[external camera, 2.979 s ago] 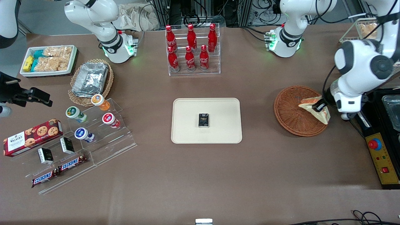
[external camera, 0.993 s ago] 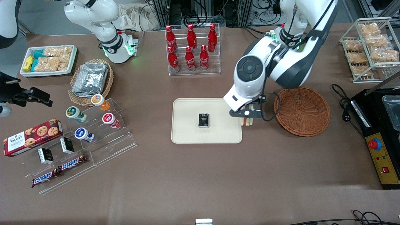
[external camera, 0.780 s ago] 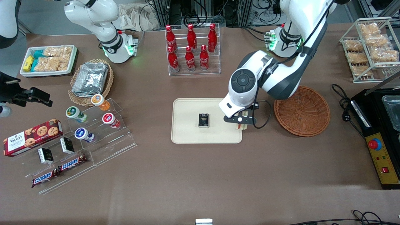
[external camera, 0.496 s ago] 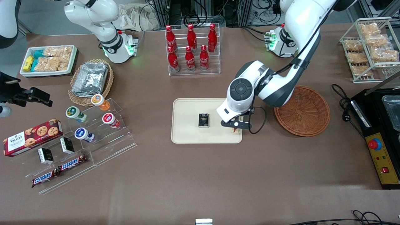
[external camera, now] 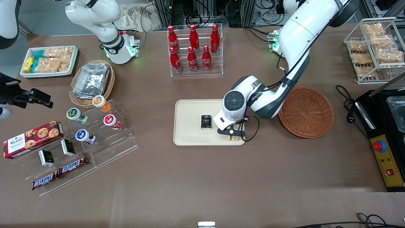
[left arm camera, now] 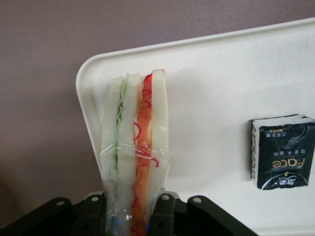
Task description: Place sandwich from basket to tray
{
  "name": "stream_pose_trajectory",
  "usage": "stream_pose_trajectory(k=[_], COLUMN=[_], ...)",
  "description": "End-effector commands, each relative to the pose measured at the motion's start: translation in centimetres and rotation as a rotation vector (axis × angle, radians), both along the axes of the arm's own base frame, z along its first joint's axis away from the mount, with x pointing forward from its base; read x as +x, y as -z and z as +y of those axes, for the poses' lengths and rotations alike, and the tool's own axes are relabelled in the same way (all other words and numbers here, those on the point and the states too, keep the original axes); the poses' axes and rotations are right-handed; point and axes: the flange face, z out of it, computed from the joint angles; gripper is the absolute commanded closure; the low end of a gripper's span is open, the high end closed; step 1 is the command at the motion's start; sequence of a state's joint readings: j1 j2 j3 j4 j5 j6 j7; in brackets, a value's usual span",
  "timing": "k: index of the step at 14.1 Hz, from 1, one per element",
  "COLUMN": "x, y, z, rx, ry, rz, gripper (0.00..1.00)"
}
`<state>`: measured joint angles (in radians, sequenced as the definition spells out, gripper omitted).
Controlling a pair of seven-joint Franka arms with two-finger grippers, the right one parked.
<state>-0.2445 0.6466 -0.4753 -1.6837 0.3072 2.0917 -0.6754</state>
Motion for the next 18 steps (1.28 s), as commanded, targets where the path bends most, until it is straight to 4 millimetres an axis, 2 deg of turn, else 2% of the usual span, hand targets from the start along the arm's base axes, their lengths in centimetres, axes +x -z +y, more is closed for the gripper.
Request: stream_pose_trajectory(k=[1, 6, 7, 8, 9, 10, 11, 12, 15, 18], x=[0.0, -0.1, -0.1, -0.1, -0.2, -0.2, -0.2, -0.2, 0.0, 0.5], y=[0.2, 1.0, 1.2, 1.5, 1.9, 2.0, 2.1, 2.1, 1.5, -0.8], z=[-0.7, -0.7, -0.6, -0.6, -0.6, -0.5, -0.4, -0.4, -0.4, 0.0], rx=[0.007, 0.023, 0.026, 0.027, 0.030, 0.031, 0.033, 0.033, 0.034, 0.042], ry=[-0.006, 0.004, 0.006, 0.006, 0.007, 0.007, 0.008, 0.006, 0.005, -0.008], rz=[-0.022, -0.025, -0.023, -0.019, -0.014, -0.012, -0.010, -0.010, -0.015, -0.033], gripper=[1.00, 1.00, 0.95, 0.86, 0.68, 0.45, 0.11, 0.00, 0.00, 0.00])
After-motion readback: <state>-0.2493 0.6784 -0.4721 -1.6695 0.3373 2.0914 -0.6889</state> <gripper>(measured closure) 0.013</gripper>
